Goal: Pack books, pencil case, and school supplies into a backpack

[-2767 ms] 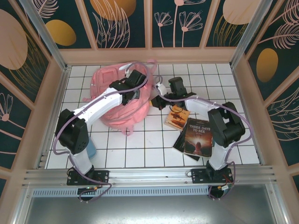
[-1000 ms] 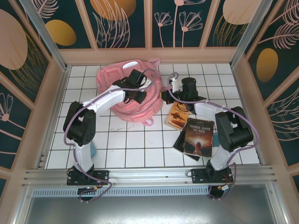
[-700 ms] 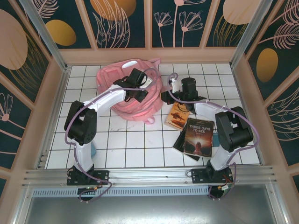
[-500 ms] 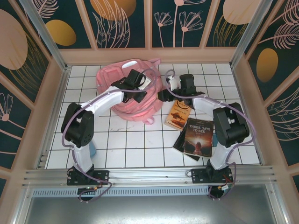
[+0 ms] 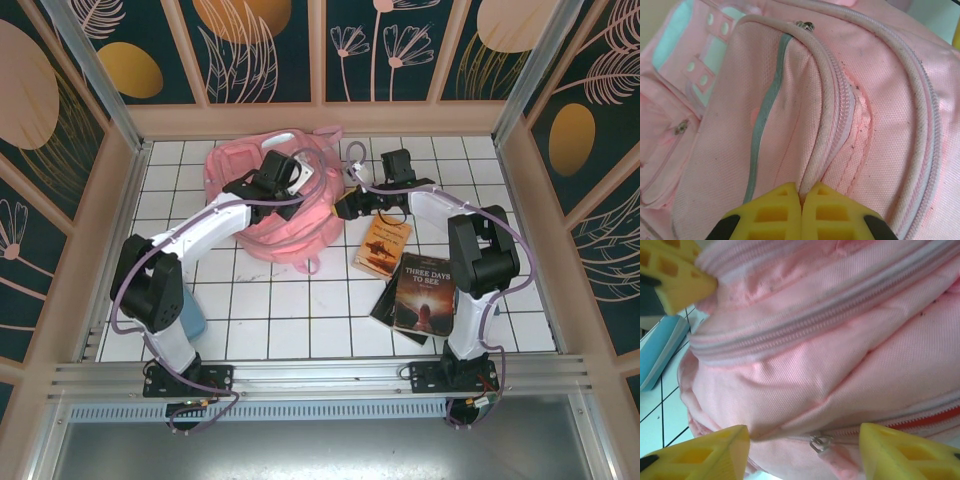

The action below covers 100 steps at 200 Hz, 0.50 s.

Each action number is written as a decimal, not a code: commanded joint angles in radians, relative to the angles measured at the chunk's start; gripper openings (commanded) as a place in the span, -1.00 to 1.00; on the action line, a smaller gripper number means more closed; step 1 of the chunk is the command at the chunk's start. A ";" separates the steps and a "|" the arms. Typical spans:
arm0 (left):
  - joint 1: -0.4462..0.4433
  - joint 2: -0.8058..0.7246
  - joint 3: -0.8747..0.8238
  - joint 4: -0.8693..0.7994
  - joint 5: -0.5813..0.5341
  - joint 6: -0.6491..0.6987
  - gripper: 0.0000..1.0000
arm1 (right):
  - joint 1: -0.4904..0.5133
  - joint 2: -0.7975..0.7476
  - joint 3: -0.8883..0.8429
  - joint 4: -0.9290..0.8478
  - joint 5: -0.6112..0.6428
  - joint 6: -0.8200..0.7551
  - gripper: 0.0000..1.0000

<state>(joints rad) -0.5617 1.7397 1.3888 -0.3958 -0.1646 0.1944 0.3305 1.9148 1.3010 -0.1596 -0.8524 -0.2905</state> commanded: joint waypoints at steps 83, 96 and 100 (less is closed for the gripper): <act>0.011 -0.098 -0.005 0.126 -0.084 0.010 -1.00 | 0.001 0.035 0.026 -0.024 -0.014 -0.028 0.15; 0.011 -0.100 -0.004 0.131 -0.084 -0.002 -1.00 | 0.006 0.043 0.035 -0.040 -0.024 -0.044 0.01; 0.011 -0.099 -0.003 0.133 -0.083 -0.008 -1.00 | 0.008 0.044 0.037 -0.045 -0.026 -0.048 -0.01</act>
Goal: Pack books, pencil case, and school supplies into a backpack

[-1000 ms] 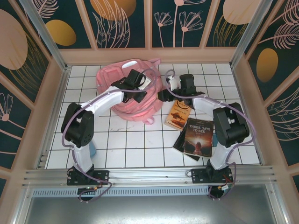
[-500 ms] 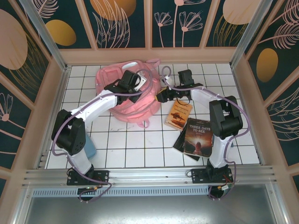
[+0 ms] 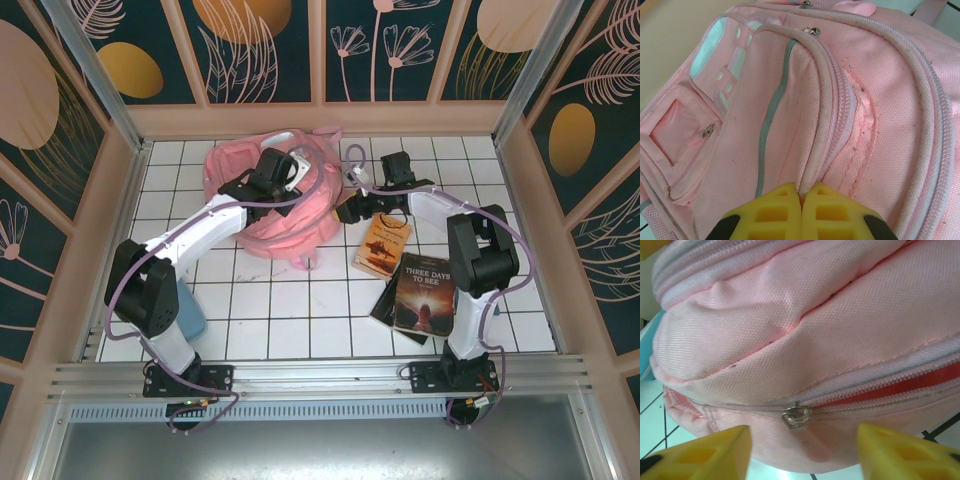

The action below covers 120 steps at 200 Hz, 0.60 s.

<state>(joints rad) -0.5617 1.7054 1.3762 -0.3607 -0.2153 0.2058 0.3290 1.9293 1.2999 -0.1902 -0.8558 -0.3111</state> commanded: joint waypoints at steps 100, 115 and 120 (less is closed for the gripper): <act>0.011 -0.045 0.024 0.115 -0.043 -0.067 -1.00 | 0.033 0.022 0.017 0.003 0.035 -0.026 -0.61; 0.010 -0.044 0.026 0.115 -0.042 -0.076 -1.00 | 0.037 0.017 0.010 0.007 0.044 -0.025 -0.71; 0.010 -0.044 0.026 0.117 -0.043 -0.080 -1.00 | 0.037 0.013 0.006 0.010 0.047 -0.024 -0.74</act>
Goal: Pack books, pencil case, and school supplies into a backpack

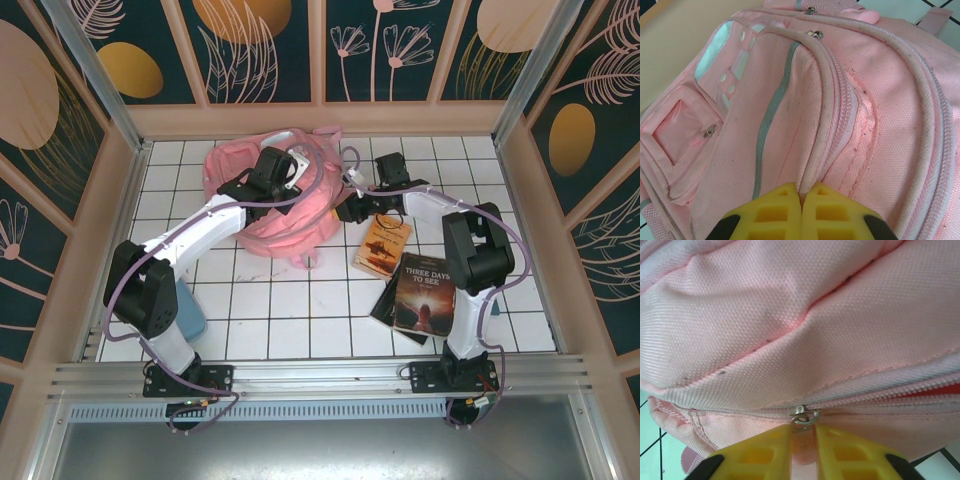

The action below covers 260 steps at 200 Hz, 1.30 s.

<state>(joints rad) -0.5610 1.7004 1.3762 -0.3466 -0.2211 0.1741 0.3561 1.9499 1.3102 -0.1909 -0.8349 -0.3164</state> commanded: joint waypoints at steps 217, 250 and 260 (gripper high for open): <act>0.009 0.132 0.184 0.152 0.042 -0.357 -1.00 | 0.360 -0.302 -0.369 0.554 0.295 0.373 -0.97; 0.009 0.136 0.169 0.172 0.098 -0.375 -1.00 | 0.370 -0.284 -0.355 0.549 0.257 0.400 -0.91; 0.010 0.138 0.167 0.183 0.112 -0.388 -1.00 | 0.374 -0.277 -0.366 0.572 0.244 0.421 -0.87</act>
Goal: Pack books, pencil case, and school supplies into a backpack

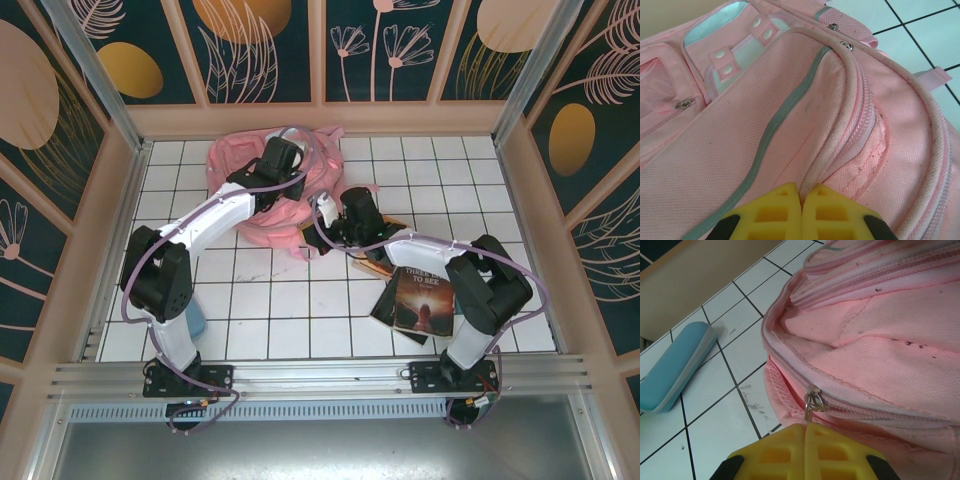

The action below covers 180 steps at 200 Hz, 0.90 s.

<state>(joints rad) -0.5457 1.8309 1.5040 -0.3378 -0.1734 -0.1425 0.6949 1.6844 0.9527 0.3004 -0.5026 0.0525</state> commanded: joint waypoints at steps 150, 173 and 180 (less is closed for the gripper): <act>-0.006 -0.111 -0.087 0.261 0.083 -0.046 -1.00 | -0.294 -0.007 0.009 0.115 -0.114 0.779 0.58; -0.006 -0.111 -0.087 0.261 0.089 -0.049 -1.00 | -0.290 0.052 0.054 0.133 -0.151 0.805 0.59; -0.006 -0.111 -0.087 0.261 0.091 -0.052 -1.00 | -0.285 0.076 0.066 0.164 -0.184 0.809 0.58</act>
<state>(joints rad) -0.5488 1.7863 1.4055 -0.1841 -0.1005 -0.1772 0.3992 1.7016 0.9627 0.4171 -0.6018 0.7902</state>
